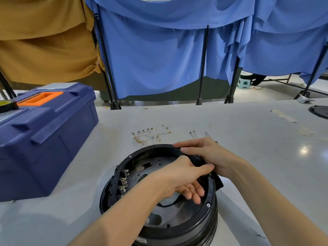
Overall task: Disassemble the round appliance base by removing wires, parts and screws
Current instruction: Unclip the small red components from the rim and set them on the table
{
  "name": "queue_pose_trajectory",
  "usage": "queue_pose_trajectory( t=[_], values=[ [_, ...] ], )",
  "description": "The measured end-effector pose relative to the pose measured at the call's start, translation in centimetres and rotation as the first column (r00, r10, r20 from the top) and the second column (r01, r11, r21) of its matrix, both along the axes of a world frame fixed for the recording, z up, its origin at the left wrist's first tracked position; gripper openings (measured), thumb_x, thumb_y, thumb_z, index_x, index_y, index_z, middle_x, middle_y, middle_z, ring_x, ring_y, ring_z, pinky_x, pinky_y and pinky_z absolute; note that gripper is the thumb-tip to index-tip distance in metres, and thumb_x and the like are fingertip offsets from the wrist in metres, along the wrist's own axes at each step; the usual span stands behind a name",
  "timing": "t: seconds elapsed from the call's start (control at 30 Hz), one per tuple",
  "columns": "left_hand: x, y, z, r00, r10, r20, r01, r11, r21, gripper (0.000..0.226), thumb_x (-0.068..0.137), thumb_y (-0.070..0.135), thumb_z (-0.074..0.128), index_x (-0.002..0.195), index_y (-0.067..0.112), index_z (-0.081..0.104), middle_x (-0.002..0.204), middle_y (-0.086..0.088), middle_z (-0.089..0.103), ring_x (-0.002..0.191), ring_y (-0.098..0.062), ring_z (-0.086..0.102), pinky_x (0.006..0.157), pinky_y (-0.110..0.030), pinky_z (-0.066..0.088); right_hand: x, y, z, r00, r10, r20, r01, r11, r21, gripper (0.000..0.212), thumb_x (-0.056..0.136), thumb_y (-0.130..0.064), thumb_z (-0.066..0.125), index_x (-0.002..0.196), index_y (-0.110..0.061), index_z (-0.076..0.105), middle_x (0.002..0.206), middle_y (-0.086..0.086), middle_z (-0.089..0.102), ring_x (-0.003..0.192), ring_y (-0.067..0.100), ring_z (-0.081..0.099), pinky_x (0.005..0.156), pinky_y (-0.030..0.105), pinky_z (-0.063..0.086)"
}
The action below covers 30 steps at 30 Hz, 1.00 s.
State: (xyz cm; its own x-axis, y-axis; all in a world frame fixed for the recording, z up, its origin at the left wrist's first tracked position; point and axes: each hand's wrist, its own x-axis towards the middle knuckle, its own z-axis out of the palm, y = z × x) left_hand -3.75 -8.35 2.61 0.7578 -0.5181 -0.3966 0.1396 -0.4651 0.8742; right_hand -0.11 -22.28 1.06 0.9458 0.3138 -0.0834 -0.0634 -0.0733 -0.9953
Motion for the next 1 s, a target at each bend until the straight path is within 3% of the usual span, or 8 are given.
queue_pose_trajectory(
  t=[0.1, 0.23, 0.33, 0.57, 0.67, 0.8, 1.0],
  values=[
    [0.0, -0.5, -0.3, 0.999, 0.048, 0.009, -0.048, 0.999, 0.018, 0.047, 0.096, 0.042, 0.053, 0.117, -0.001, 0.053, 0.046, -0.002, 0.056, 0.033, -0.012, 0.053, 0.031, -0.017, 0.035, 0.0, 0.3, -0.2, 0.999, -0.025, 0.021, 0.025, 0.999, -0.02, 0.021, 0.084, -0.01, 0.071, 0.102, -0.02, 0.077, 0.102, 0.007, 0.074, 0.096, 0.013, 0.07, 0.077, 0.017, 0.053],
    [0.1, -1.0, -0.6, 0.994, 0.11, 0.004, -0.11, 0.994, -0.011, 0.035, 0.094, 0.034, 0.056, 0.091, -0.002, 0.058, 0.041, -0.001, 0.053, 0.032, -0.013, 0.053, 0.031, -0.018, 0.037, 0.1, 0.5, -0.4, 0.998, -0.047, 0.028, 0.047, 0.999, -0.001, 0.024, 0.083, -0.003, 0.069, 0.099, -0.019, 0.078, 0.093, 0.001, 0.075, 0.088, 0.01, 0.07, 0.074, 0.017, 0.052],
    [0.0, -1.4, -0.9, 0.991, 0.137, 0.007, -0.137, 0.99, -0.014, 0.032, 0.092, 0.028, 0.053, 0.095, -0.004, 0.055, 0.043, -0.002, 0.051, 0.032, -0.015, 0.052, 0.033, -0.018, 0.038, 0.0, 0.6, -0.5, 0.996, -0.076, 0.035, 0.076, 0.997, 0.005, 0.025, 0.083, -0.001, 0.068, 0.098, -0.019, 0.078, 0.086, -0.002, 0.075, 0.081, 0.006, 0.068, 0.07, 0.015, 0.051],
    [0.3, -1.5, -0.9, 0.984, 0.15, 0.099, -0.161, 0.981, 0.109, 0.044, 0.087, 0.037, 0.056, 0.101, -0.005, 0.056, 0.04, -0.001, 0.046, 0.028, -0.014, 0.047, 0.033, -0.018, 0.033, -0.1, 0.9, -0.7, 0.99, -0.116, 0.086, 0.116, 0.993, 0.008, 0.024, 0.083, -0.001, 0.069, 0.093, -0.021, 0.079, 0.088, 0.001, 0.076, 0.083, 0.006, 0.071, 0.069, 0.012, 0.051],
    [0.3, -1.4, -0.9, 0.986, 0.122, 0.112, -0.135, 0.984, 0.119, 0.039, 0.087, 0.038, 0.057, 0.092, -0.001, 0.055, 0.039, -0.001, 0.046, 0.026, -0.012, 0.044, 0.032, -0.016, 0.031, -0.3, 0.7, -0.8, 0.993, -0.083, 0.086, 0.082, 0.996, 0.021, 0.023, 0.084, -0.004, 0.069, 0.097, -0.02, 0.079, 0.09, 0.001, 0.076, 0.083, 0.006, 0.07, 0.071, 0.013, 0.051],
    [0.4, -1.5, -1.1, 0.988, 0.094, 0.122, -0.105, 0.991, 0.082, 0.03, 0.087, 0.033, 0.055, 0.074, 0.007, 0.046, 0.036, 0.003, 0.042, 0.025, -0.01, 0.041, 0.032, -0.015, 0.03, -0.3, 0.8, -0.9, 0.987, -0.1, 0.122, 0.098, 0.995, 0.02, 0.023, 0.084, -0.003, 0.069, 0.098, -0.018, 0.079, 0.081, 0.002, 0.075, 0.076, 0.005, 0.068, 0.068, 0.013, 0.05],
    [0.6, -2.1, -2.1, 0.972, 0.158, 0.173, -0.16, 0.987, -0.001, 0.031, 0.082, 0.034, 0.055, 0.067, 0.011, 0.04, 0.031, 0.009, 0.035, 0.026, -0.012, 0.034, 0.036, -0.016, 0.026, -0.4, 1.0, -1.0, 0.978, -0.145, 0.149, 0.143, 0.989, 0.028, 0.025, 0.081, 0.002, 0.067, 0.092, -0.017, 0.08, 0.073, 0.003, 0.074, 0.069, 0.006, 0.068, 0.063, 0.012, 0.05]
  ],
)
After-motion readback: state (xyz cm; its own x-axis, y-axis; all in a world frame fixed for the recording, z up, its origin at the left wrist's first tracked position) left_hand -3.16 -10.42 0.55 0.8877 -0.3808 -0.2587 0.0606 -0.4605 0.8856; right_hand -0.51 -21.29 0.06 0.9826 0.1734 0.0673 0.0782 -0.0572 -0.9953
